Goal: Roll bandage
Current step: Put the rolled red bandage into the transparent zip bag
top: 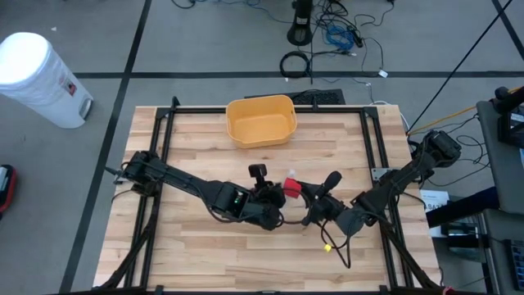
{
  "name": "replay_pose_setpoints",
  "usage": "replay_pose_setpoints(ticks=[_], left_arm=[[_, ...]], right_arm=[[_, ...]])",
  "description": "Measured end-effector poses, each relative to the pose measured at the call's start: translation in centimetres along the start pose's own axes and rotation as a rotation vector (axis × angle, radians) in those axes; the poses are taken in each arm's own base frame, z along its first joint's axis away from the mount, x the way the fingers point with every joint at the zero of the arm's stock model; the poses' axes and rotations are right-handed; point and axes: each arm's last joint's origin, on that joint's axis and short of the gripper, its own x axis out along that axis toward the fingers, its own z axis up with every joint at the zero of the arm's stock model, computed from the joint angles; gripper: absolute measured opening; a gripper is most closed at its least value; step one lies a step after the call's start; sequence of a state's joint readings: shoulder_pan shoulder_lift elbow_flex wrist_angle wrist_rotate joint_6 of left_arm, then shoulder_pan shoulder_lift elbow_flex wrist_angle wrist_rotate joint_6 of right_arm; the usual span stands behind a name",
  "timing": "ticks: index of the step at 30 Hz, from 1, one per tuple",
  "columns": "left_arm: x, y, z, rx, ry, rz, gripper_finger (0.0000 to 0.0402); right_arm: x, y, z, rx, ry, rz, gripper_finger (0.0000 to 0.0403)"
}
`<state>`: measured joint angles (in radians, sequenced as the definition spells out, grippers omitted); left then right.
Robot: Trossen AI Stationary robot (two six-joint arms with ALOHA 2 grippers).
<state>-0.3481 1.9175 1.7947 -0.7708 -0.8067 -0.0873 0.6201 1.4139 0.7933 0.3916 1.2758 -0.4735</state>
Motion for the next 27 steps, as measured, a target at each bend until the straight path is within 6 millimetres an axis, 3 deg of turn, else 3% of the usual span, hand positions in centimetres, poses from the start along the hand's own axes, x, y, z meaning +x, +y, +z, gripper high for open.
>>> replay_pose_setpoints(ticks=[8,27], left_arm=[[-0.4,0.0,0.0,0.029,-0.017,0.109,0.0000],[-2.1,-1.4,1.5,0.088,-0.154,0.124,0.0000]], right_arm=[[0.2,0.1,-0.4,-0.007,0.018,0.002,0.0034],[1.1,-0.1,-0.8,0.055,0.047,-0.023,0.0034]])
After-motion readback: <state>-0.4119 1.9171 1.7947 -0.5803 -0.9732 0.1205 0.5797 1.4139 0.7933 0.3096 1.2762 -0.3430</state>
